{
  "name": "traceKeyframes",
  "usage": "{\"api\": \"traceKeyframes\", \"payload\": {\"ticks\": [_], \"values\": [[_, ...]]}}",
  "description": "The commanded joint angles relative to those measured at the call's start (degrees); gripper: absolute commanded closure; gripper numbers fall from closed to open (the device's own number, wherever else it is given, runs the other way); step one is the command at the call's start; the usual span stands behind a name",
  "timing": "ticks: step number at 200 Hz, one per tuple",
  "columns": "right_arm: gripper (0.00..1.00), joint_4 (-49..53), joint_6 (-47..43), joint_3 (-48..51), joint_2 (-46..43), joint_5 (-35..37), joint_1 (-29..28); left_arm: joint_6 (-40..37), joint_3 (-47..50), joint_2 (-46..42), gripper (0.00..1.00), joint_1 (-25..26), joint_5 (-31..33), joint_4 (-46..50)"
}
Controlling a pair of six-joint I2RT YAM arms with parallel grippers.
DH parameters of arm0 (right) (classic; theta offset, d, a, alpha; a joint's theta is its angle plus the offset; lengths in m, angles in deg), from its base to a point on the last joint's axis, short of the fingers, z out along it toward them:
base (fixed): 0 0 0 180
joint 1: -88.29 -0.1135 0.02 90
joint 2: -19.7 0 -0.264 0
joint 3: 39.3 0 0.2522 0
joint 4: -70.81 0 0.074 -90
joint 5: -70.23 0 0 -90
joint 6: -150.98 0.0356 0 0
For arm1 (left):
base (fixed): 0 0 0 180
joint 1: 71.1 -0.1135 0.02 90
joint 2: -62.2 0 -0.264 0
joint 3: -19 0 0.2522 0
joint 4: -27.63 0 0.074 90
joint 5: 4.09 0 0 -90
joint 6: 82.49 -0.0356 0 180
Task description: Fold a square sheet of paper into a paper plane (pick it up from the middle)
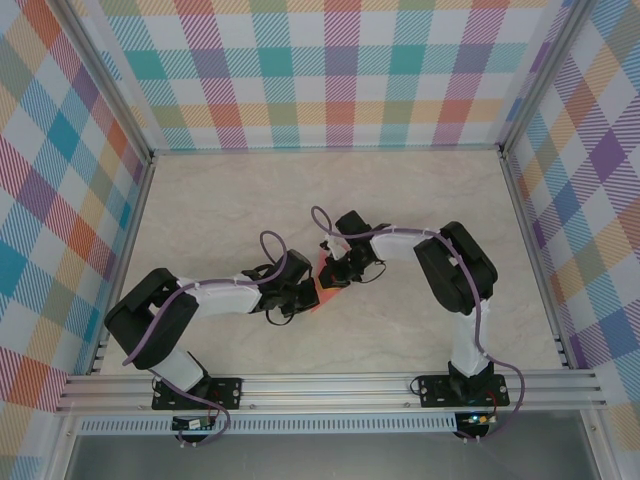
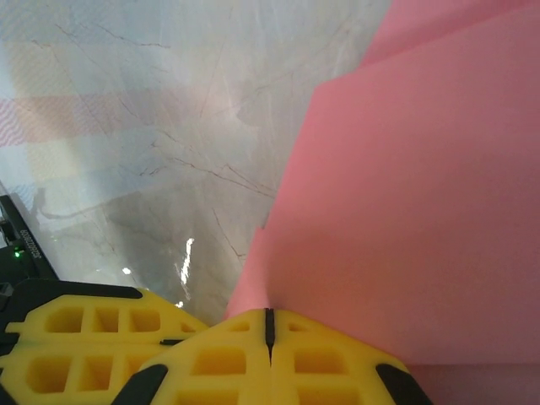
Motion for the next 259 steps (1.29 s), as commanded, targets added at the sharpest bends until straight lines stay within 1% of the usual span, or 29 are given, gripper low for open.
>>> {"api": "traceKeyframes", "payload": {"ticks": [1, 11, 28, 67, 121, 142, 154, 163, 171, 183, 196, 211, 229, 259], "values": [[1.00, -0.4, -0.3, -1.3, 1.7, 4.6, 2.9, -1.6, 1.3, 3.1, 1.00, 1.0, 0.3, 12.1], [1.00, -1.4, 0.5, -1.3, 1.6, 4.9, 4.6, -1.8, 1.4, 3.7, 1.00, 1.3, 0.4, 14.6], [1.00, -2.8, 1.3, -1.6, 1.7, 5.2, 7.2, -2.0, 1.8, 4.5, 1.00, 1.5, 0.3, 16.0], [1.00, -2.9, 2.9, -4.8, 3.9, 7.6, 11.8, -1.8, 3.0, 5.7, 1.00, 1.9, -0.6, 15.9], [1.00, -2.4, 7.1, -9.0, 4.9, 12.1, 19.0, -2.1, 3.3, 3.5, 1.00, 2.0, -0.6, 15.4], [1.00, -0.1, 7.1, -11.2, 3.6, 12.4, 20.0, -2.8, 2.3, 2.4, 1.00, 2.0, -0.6, 14.2], [0.97, 0.0, 7.8, -10.6, 1.4, 11.4, 19.9, -3.2, 1.0, 1.4, 1.00, 2.0, -0.6, 13.2], [0.93, 0.4, 9.0, -9.8, -0.5, 10.5, 20.0, -3.7, -0.4, 0.7, 1.00, 2.0, -0.5, 12.2], [0.89, 0.9, 10.2, -8.8, -2.1, 9.5, 19.8, -4.1, -1.8, -0.3, 0.95, 2.0, -0.3, 10.6], [0.77, 1.0, 11.8, -6.3, -4.6, 8.0, 19.4, -4.9, -4.0, -2.2, 0.83, 2.0, 0.7, 9.6], [0.67, 0.2, 14.0, -2.9, -7.1, 5.8, 18.8, -5.9, -6.5, -4.3, 0.72, 2.0, 3.3, 9.7], [0.59, -2.1, 17.3, 1.4, -9.7, 2.3, 18.1, -6.3, -8.4, -5.7, 0.60, 2.0, 6.3, 9.6], [0.51, -5.0, 20.6, 5.4, -12.0, -0.3, 16.5, -6.2, -8.8, -6.4, 0.54, 2.0, 8.7, 8.3], [0.48, -7.9, 24.4, 7.9, -11.7, -2.5, 12.5, -4.3, -8.8, -5.4, 0.48, 1.3, 11.2, 8.6]]}}
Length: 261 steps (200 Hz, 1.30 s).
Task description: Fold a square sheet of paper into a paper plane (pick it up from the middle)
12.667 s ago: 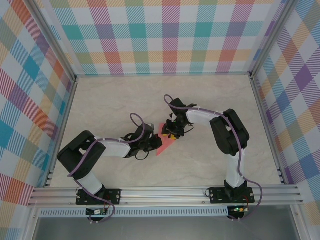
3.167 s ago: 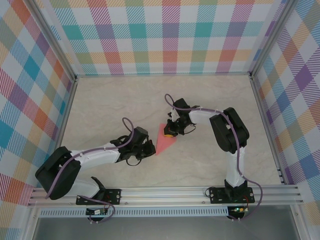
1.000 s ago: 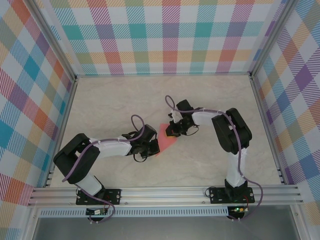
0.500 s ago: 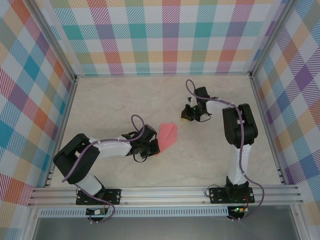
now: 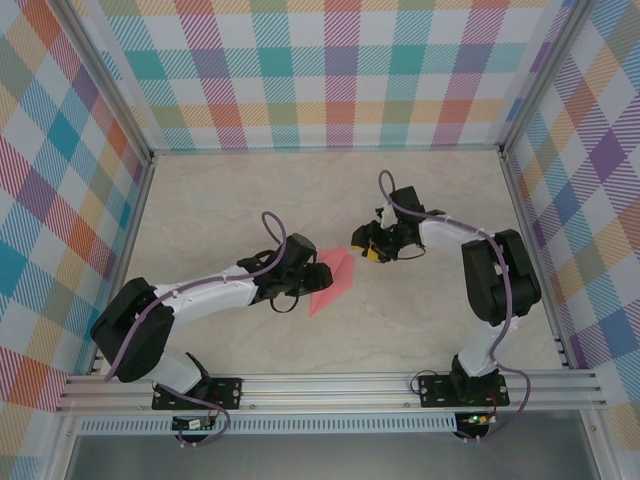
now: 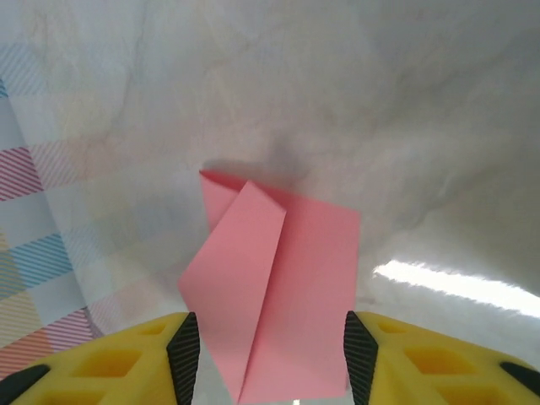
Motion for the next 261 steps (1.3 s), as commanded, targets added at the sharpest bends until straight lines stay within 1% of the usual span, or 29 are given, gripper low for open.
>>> {"api": "traceKeyframes", "payload": {"ticks": [1, 33, 48, 65, 77, 103, 124, 132, 134, 155, 163, 182, 224, 244, 250, 254, 261], "values": [[0.48, -3.6, 5.2, 1.7, 0.1, -4.3, -3.0, 0.9, -0.3, 0.3, 0.48, -0.2, 3.9, 1.4], [0.50, -5.8, 7.4, 2.0, 3.1, -4.4, -5.7, 4.0, 1.3, -0.1, 0.43, -1.5, 5.8, 1.3], [0.52, -6.0, 7.6, 1.6, 4.1, -4.7, -6.5, 4.5, 1.8, -0.8, 0.37, -1.9, 6.5, 1.5], [0.55, -3.9, 6.8, -0.2, 5.5, -4.3, -7.7, 3.9, 2.0, -1.2, 0.32, -2.3, 6.6, 2.1], [0.55, -2.1, 6.5, -1.1, 6.2, -3.0, -8.4, 4.0, 2.0, -1.4, 0.29, -2.6, 7.5, 3.4], [0.55, -2.8, 7.0, -1.2, 7.0, -3.1, -9.3, 4.4, 2.6, -2.4, 0.21, -3.2, 8.6, 4.1], [0.58, -4.3, 7.2, -1.0, 7.2, -4.3, -10.0, 4.6, 3.2, -3.6, 0.11, -3.6, 9.2, 4.1], [0.60, -4.6, 7.1, -1.1, 7.4, -4.5, -10.3, 4.7, 3.5, -4.2, 0.01, -3.6, 9.7, 4.3], [0.60, -4.7, 7.1, -1.2, 7.4, -4.6, -10.3, 4.9, 3.6, -4.3, 0.00, -3.7, 10.0, 4.5], [0.65, -6.4, 7.8, -1.1, 7.8, -6.0, -10.9, 5.5, 4.4, -6.6, 0.00, -4.1, 11.8, 5.1], [0.65, -7.3, 8.2, -0.8, 7.7, -6.4, -11.0, 5.6, 4.6, -7.5, 0.00, -4.4, 12.2, 7.1], [0.67, -9.6, 9.0, 0.1, 7.6, -6.6, -11.5, 6.2, 5.1, -8.9, 0.00, -5.4, 12.5, 8.5], [0.73, -16.3, 11.8, 3.5, 7.2, -5.4, -12.3, 7.0, 6.4, -9.2, 0.00, -7.9, 7.4, 7.3], [0.75, -17.4, 12.0, 4.0, 7.5, -4.1, -12.4, 7.6, 7.1, -8.8, 0.00, -9.0, 4.5, 6.1], [0.77, -17.5, 12.0, 4.1, 7.5, -3.9, -12.4, 7.8, 7.3, -8.6, 0.00, -9.3, 3.3, 6.1], [0.78, -17.8, 12.0, 4.2, 7.5, -3.8, -12.4, 7.9, 7.4, -8.5, 0.00, -9.6, 2.6, 4.1], [0.81, -18.4, 12.0, 4.4, 7.2, -3.9, -12.4, 8.1, 7.6, -8.4, 0.00, -10.0, 1.3, 3.3]]}}
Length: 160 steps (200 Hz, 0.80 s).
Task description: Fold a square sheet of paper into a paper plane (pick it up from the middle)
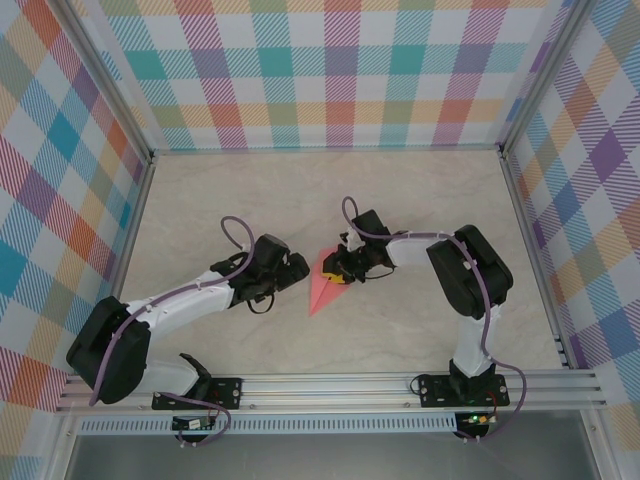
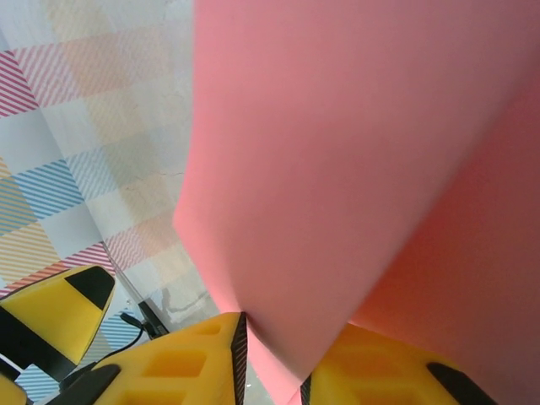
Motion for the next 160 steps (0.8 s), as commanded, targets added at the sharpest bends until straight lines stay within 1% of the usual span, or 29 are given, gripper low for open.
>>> {"api": "traceKeyframes", "payload": {"ticks": [1, 19, 29, 37, 56, 79, 108, 124, 143, 160], "values": [[0.81, -4.0, 0.9, 0.9, 0.2, 0.6, -0.3, 1.3, 1.1, 0.3, 0.00, -1.6, -5.4, -2.8], [0.91, -4.8, 0.3, 1.2, -1.2, 1.2, -0.2, 1.7, 1.6, 0.5, 0.00, -2.9, -9.3, -4.7], [0.94, -5.6, -0.1, 1.2, -2.4, 0.5, 0.2, 1.9, 2.0, 0.5, 0.00, -3.6, -11.8, -6.4], [0.95, -6.8, -0.1, 1.3, -3.4, -0.9, 0.8, 1.9, 2.2, 0.4, 0.00, -4.3, -14.2, -7.9], [0.95, -9.8, 0.3, 0.6, -5.4, -6.7, 3.2, 2.0, 2.6, 0.1, 0.00, -5.5, -19.6, -11.6], [0.95, -10.2, 0.9, -1.7, -7.5, -13.4, 6.3, 3.3, 3.3, -0.5, 0.00, -6.8, -25.7, -17.2], [0.94, -11.1, 4.9, -4.4, -9.3, -20.0, 9.5, 5.3, 3.8, -1.2, 0.00, -7.3, -31.6, -26.0], [0.94, -11.1, 7.1, -6.2, -9.7, -22.4, 10.0, 7.3, 3.7, -0.8, 0.00, -7.3, -33.8, -31.4], [0.93, -11.7, 9.7, -7.4, -9.7, -24.0, 10.0, 8.7, 2.3, 0.6, 0.00, -7.3, -35.3, -33.8], [0.93, -12.4, 11.5, -7.7, -9.5, -24.9, 9.9, 10.3, 2.0, 1.9, 0.00, -7.3, -36.6, -38.0]]}}
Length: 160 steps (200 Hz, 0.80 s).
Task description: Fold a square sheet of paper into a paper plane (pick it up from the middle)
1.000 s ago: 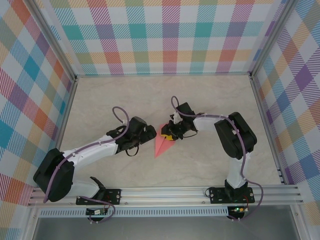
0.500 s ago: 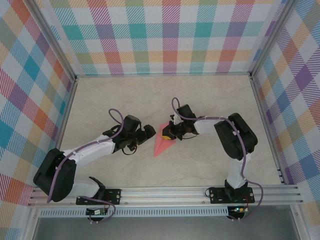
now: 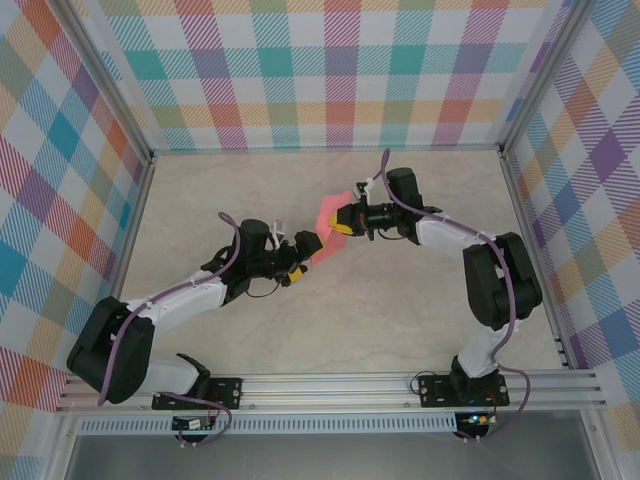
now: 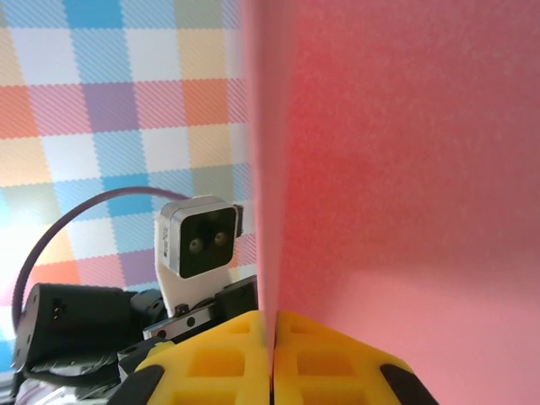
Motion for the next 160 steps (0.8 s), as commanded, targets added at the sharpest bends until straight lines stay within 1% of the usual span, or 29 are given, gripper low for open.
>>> {"api": "traceKeyframes", "payload": {"ticks": [1, 19, 48, 64, 93, 136, 160], "values": [[0.93, -2.1, 4.4, -1.2, -1.0, -5.2, -0.4, 3.4, -1.2, 1.7, 0.00, -0.5, -4.7, -9.2], [0.93, -1.9, 4.9, -1.2, -0.5, -6.1, -0.4, 3.5, -1.3, 2.1, 0.05, -0.5, -4.7, -11.9], [0.92, 0.3, 3.4, -1.1, 0.4, -7.4, -0.3, 3.1, -0.7, 0.5, 0.21, -0.5, -2.3, -14.3], [0.92, 0.9, 2.7, -1.0, 0.6, -7.7, -0.3, 4.4, 0.2, -0.6, 0.26, -0.5, -1.0, -16.6], [0.92, 1.7, 2.1, -1.2, 0.5, -7.6, -0.3, 5.4, 0.5, -1.7, 0.33, -0.5, 1.2, -14.6], [0.92, 2.4, 1.8, -1.8, 0.7, -6.4, -0.2, 7.2, 2.4, -2.5, 0.34, -0.5, 2.7, -14.2], [0.90, 2.5, 2.3, -1.9, 0.8, -6.0, -0.1, 7.4, 2.3, -2.8, 0.41, -0.5, 2.0, -14.8]]}}
